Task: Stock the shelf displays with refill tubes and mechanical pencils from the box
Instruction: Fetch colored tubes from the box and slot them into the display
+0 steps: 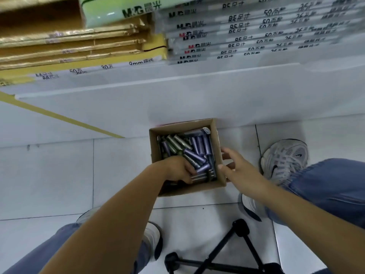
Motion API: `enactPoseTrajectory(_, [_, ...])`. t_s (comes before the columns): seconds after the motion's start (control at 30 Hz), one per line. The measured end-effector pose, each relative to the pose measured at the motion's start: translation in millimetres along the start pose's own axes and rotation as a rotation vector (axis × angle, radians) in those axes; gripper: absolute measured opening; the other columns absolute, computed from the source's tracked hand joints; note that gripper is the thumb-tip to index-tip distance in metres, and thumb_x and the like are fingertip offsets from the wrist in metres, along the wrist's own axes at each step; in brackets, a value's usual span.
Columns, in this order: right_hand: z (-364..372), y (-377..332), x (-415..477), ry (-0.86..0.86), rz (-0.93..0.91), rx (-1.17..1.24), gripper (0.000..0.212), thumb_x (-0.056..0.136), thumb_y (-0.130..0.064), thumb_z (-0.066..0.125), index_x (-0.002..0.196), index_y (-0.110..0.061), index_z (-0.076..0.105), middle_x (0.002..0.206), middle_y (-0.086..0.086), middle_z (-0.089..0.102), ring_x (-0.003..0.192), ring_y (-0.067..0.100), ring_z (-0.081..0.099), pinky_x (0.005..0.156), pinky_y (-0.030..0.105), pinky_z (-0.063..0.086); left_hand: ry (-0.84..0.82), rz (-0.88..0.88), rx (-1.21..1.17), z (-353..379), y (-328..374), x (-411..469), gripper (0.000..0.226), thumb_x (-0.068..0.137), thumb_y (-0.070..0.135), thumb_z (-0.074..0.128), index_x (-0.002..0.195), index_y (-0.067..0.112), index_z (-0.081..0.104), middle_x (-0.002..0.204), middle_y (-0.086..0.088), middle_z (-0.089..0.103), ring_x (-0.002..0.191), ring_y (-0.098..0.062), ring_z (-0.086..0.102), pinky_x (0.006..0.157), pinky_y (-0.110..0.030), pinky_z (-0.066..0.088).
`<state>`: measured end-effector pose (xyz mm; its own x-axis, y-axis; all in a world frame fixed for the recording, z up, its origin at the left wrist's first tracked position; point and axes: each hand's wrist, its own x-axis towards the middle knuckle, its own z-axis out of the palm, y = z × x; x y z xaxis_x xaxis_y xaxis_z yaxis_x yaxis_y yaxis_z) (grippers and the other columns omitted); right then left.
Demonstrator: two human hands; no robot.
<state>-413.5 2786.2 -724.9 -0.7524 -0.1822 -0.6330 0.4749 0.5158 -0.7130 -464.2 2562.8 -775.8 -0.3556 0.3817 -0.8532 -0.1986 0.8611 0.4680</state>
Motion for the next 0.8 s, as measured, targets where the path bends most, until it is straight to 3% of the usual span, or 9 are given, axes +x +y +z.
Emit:
enactPoseTrajectory(0.1, [0.9, -3.3, -1.4, 0.004, 0.011, 0.029, 0.052, 0.098, -0.025, 0.051, 0.147, -0.028, 0.032, 0.129, -0.008, 0.048, 0.099, 0.010, 0.059, 0.089, 0.036, 0.053, -0.045, -0.019, -0.061, 2.7, -5.4, -0.7, 0.045, 0.082, 0.023, 0.079, 0.125, 0.032, 0.067, 0.126, 0.011, 0.058, 0.111, -0.016, 0.057, 0.082, -0.021, 0.052])
enactPoseTrajectory(0.23, [2.0, -6.3, -2.6, 0.014, 0.000, 0.018, 0.050, 0.099, -0.023, 0.050, 0.145, -0.029, 0.033, 0.127, -0.007, 0.050, 0.096, 0.008, 0.059, 0.083, 0.027, 0.052, -0.068, -0.048, -0.180, 9.4, -6.2, -0.5, 0.046, 0.086, 0.009, 0.072, 0.126, 0.030, 0.064, 0.131, 0.003, 0.056, 0.112, -0.020, 0.060, 0.083, -0.029, 0.059])
enactPoseTrajectory(0.4, [3.0, -6.1, -2.3, 0.015, -0.003, 0.007, 0.049, 0.099, -0.024, 0.049, 0.145, -0.030, 0.032, 0.128, -0.008, 0.049, 0.098, 0.008, 0.058, 0.086, 0.030, 0.051, -0.008, -0.006, -0.144, 10.5, -4.1, -1.0, 0.043, 0.088, 0.008, 0.067, 0.126, 0.030, 0.062, 0.139, 0.000, 0.055, 0.085, -0.011, 0.059, 0.064, -0.019, 0.050])
enactPoseTrajectory(0.47, [3.2, -6.1, -1.7, 0.012, -0.004, -0.008, 0.048, 0.099, -0.024, 0.049, 0.145, -0.030, 0.033, 0.127, -0.009, 0.049, 0.098, 0.007, 0.058, 0.085, 0.030, 0.051, 0.010, -0.008, -0.164, 13.0, -3.3, -2.3, 0.036, 0.090, 0.011, 0.069, 0.120, 0.029, 0.063, 0.138, 0.000, 0.055, 0.085, -0.010, 0.058, 0.062, -0.019, 0.051])
enactPoseTrajectory(0.6, [2.6, -6.9, -1.0, 0.020, -0.014, -0.031, 0.047, 0.099, -0.025, 0.049, 0.144, -0.030, 0.035, 0.128, -0.008, 0.050, 0.097, 0.008, 0.059, 0.087, 0.033, 0.052, 0.084, 0.001, -0.125, 9.6, 4.7, -14.4, 0.037, 0.097, 0.011, 0.060, 0.132, 0.022, 0.056, 0.139, -0.004, 0.052, 0.089, -0.015, 0.060, 0.065, -0.020, 0.055])
enactPoseTrajectory(0.67, [2.1, -6.2, -1.3, 0.029, -0.007, -0.036, 0.048, 0.099, -0.024, 0.049, 0.145, -0.028, 0.036, 0.129, -0.006, 0.050, 0.100, 0.012, 0.059, 0.092, 0.039, 0.051, 0.165, 0.031, -0.062, 1.3, 8.5, -29.8, 0.040, 0.098, 0.011, 0.057, 0.136, 0.021, 0.053, 0.140, -0.005, 0.052, 0.103, -0.021, 0.062, 0.079, -0.026, 0.056])
enactPoseTrajectory(0.73, [1.6, -5.5, -1.8, 0.033, -0.010, -0.032, 0.047, 0.099, -0.023, 0.050, 0.144, -0.027, 0.037, 0.130, -0.005, 0.051, 0.100, 0.013, 0.060, 0.091, 0.040, 0.053, 0.267, 0.062, -0.072, -7.6, 7.7, -53.0, 0.034, 0.098, 0.015, 0.056, 0.130, 0.024, 0.055, 0.132, -0.004, 0.059, 0.107, -0.024, 0.062, 0.089, -0.036, 0.056])
enactPoseTrajectory(0.8, [1.6, -5.5, -2.7, 0.027, -0.022, -0.011, 0.045, 0.099, -0.021, 0.050, 0.142, -0.027, 0.040, 0.128, -0.005, 0.052, 0.096, 0.011, 0.062, 0.079, 0.029, 0.056, 0.387, 0.098, -0.148, -13.1, 0.2, -81.2, 0.022, 0.097, 0.020, 0.060, 0.118, 0.028, 0.059, 0.114, 0.000, 0.064, 0.099, -0.021, 0.064, 0.087, -0.040, 0.058])
